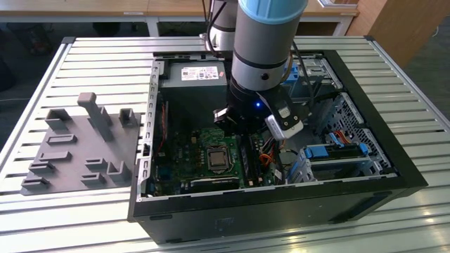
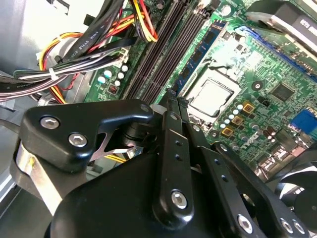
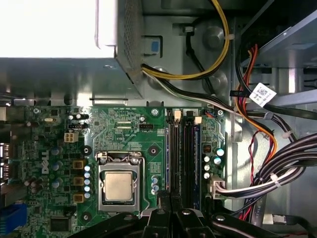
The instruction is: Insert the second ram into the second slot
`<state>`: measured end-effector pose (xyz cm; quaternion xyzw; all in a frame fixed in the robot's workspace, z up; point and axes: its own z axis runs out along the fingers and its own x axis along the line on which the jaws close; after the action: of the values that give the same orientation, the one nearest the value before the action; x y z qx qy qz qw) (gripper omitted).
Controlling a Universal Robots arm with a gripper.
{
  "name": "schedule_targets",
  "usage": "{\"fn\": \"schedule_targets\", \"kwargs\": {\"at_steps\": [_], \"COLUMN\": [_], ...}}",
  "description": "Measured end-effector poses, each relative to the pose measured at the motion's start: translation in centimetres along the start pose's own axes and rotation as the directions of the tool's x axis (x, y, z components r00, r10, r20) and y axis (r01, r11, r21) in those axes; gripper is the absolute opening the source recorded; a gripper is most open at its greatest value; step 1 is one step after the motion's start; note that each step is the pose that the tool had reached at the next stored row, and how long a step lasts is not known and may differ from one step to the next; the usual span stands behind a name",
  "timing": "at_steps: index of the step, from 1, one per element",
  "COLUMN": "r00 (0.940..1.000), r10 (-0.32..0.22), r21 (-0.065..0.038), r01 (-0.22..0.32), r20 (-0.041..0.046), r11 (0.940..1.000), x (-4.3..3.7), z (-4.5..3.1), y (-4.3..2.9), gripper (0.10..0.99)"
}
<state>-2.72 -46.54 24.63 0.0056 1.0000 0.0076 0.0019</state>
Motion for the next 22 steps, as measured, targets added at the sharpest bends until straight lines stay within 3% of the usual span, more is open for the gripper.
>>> {"fn": "schedule_targets", "kwargs": {"at_steps": [6,11,22], "r00": [0.9999,0.9994,0.9994], "r10": [0.0,0.0,-0.002], "r21": [0.0,0.001,0.001], "r01": [0.0,0.0,0.002], "r20": [-0.0107,-0.0339,-0.0336], "r11": [1.0,1.0,1.0], "x": [-0.46,-0.67,-0.98], "z": [0.46,0.66,0.96], "y": [0.0,-0.01,-0.01], "gripper": [0.118,0.118,0.118]}}
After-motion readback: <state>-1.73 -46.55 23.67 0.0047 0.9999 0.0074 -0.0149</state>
